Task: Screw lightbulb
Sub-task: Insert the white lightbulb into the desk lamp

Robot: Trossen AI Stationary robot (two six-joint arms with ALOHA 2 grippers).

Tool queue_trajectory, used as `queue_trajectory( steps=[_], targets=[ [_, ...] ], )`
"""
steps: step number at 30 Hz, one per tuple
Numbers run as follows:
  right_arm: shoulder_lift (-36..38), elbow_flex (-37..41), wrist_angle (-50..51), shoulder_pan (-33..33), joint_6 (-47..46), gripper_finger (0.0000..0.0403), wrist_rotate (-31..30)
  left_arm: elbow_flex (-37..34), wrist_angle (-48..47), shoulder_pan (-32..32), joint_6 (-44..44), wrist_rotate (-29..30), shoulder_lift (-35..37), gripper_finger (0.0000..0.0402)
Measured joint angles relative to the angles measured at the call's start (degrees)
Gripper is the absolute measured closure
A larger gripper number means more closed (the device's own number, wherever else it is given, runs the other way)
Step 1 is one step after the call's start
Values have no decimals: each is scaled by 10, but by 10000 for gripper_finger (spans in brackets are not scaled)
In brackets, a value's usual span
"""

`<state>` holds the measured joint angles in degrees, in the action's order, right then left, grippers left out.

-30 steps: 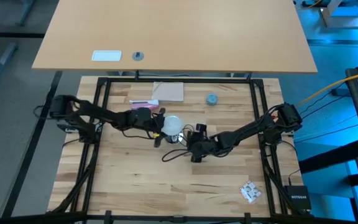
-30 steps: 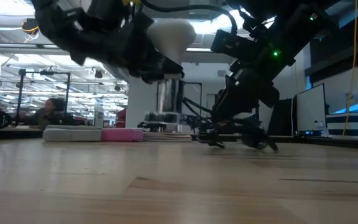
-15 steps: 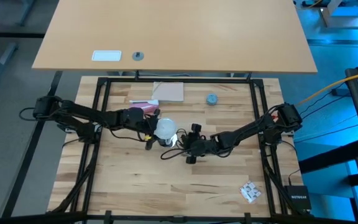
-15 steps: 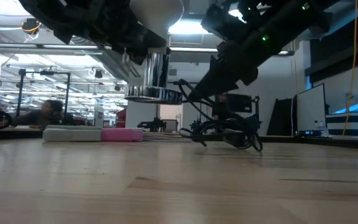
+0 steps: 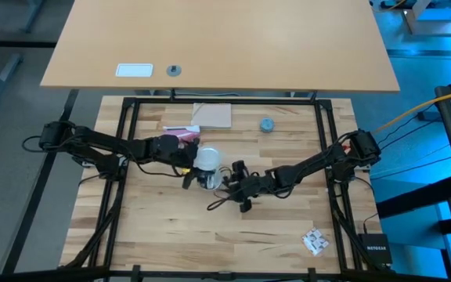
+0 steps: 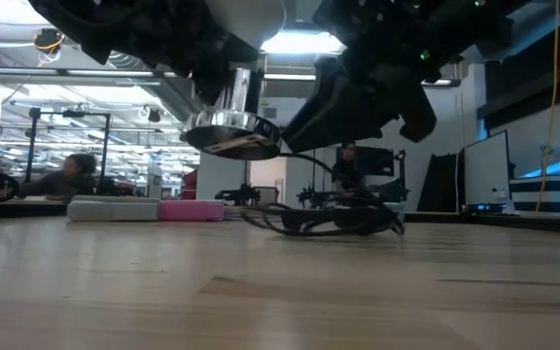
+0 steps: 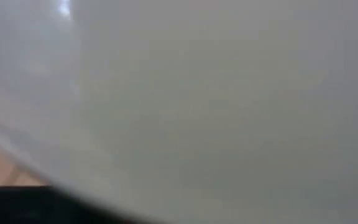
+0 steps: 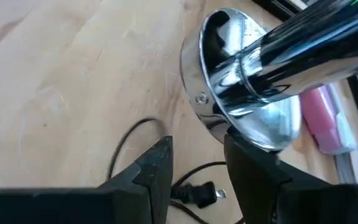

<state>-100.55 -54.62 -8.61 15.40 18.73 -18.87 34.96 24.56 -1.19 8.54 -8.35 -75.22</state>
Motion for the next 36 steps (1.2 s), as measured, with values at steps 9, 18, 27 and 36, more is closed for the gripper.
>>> queue_trajectory(
  steps=[9, 18, 27, 36],
  targets=[
    [0, 0, -5, 0, 29, 253, -32, 0, -1, -1, 78, 1, 0, 249],
    [0, 0, -21, 14, 53, 253, -49, 0, -1, -4, 129, 1, 0, 249],
    [0, -22, -30, 60, 126, 253, -168, 0, 3, -30, 185, 17, 0, 249],
    [0, -22, -38, 60, 135, 253, -189, 0, 23, -31, 235, 18, 0, 249]
  ],
)
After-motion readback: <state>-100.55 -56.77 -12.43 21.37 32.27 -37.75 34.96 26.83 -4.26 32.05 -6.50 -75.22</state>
